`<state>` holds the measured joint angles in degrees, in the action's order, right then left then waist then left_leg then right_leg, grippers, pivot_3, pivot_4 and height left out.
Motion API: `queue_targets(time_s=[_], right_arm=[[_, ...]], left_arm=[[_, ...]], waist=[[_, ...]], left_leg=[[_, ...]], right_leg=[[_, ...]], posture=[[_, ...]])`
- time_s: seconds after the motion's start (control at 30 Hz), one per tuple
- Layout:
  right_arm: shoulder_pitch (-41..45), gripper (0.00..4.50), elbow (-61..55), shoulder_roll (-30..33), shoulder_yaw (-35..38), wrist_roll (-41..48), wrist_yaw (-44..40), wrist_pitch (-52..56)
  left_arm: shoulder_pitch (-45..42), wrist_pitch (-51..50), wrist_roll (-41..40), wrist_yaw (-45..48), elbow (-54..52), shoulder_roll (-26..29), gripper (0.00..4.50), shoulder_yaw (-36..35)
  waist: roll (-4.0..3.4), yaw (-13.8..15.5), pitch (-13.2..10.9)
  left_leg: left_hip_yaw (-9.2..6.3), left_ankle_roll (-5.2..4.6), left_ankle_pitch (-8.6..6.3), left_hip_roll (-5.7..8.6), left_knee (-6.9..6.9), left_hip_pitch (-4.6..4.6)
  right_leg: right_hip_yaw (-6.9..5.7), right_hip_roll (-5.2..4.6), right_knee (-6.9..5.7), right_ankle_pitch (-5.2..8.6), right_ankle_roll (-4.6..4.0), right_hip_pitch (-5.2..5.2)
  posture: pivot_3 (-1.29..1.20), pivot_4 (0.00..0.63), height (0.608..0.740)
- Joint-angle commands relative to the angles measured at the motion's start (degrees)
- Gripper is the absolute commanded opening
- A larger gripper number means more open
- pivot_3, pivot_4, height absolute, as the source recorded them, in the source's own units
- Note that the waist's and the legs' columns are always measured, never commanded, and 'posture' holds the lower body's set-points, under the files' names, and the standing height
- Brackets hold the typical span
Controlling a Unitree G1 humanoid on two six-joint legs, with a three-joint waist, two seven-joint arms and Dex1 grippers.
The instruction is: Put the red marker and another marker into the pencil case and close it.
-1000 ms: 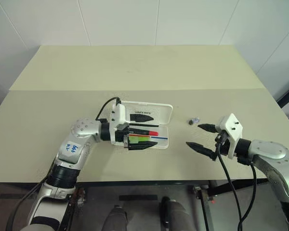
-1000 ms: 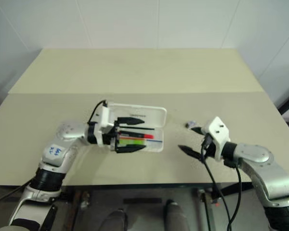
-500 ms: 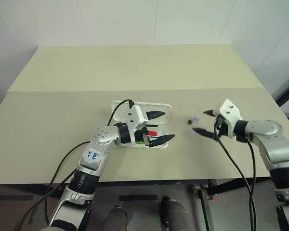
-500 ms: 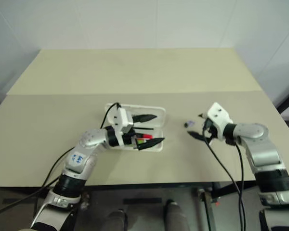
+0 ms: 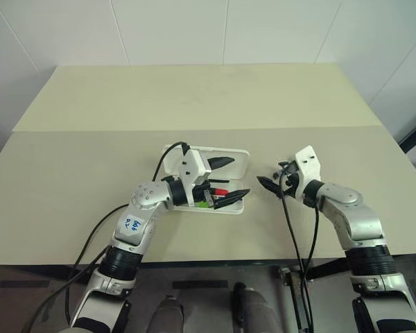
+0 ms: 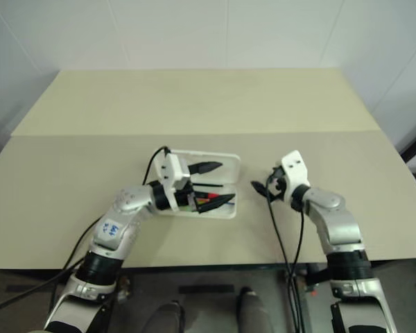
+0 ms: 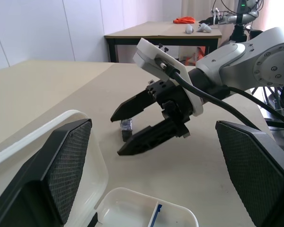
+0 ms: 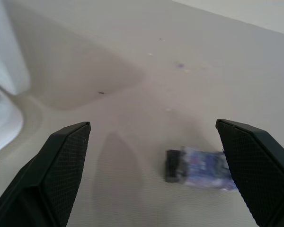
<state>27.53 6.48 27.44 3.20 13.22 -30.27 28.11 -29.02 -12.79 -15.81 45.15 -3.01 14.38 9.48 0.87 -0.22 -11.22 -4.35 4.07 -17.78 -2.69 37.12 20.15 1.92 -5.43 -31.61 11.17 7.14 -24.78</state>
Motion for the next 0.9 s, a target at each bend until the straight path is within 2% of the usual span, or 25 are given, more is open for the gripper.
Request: queue_targets(time_s=[0.03, 0.53, 0.9], right_arm=[[-0.4, 4.50, -2.5, -0.6, 3.4, 0.0, 3.6, -1.4], [-3.9, 4.50, -5.8, -2.9, 4.8, 3.4, 3.0, 0.6], [-0.1, 4.50, 2.8, -4.5, 3.8, 1.8, 3.3, -1.8]], left_arm=[[-1.8, 1.3, -0.6, 0.3, 0.1, 0.3, 4.47, -1.2], [-2.9, 1.6, -0.8, 1.0, 1.4, 0.1, 4.47, -1.3], [-2.7, 1.7, -0.7, 0.9, 1.4, 0.1, 4.47, -1.3]], waist=[[0.00, 0.0, 0.0], [0.00, -0.3, 0.0], [0.00, -0.6, 0.0]], left_leg=[[0.01, -0.01, 0.00, 0.00, 0.00, -0.01], [0.12, -0.03, -0.02, 0.00, 0.00, 0.00], [0.16, -0.03, -0.02, 0.00, 0.00, -0.01]], right_leg=[[0.01, 0.00, 0.03, 0.00, -0.01, 0.01], [0.13, 0.02, 0.04, 0.03, -0.05, 0.01], [0.18, 0.03, 0.05, 0.02, -0.04, 0.00]], posture=[[0.00, 0.150, 0.740], [0.00, 0.150, 0.740], [0.00, 0.150, 0.740]])
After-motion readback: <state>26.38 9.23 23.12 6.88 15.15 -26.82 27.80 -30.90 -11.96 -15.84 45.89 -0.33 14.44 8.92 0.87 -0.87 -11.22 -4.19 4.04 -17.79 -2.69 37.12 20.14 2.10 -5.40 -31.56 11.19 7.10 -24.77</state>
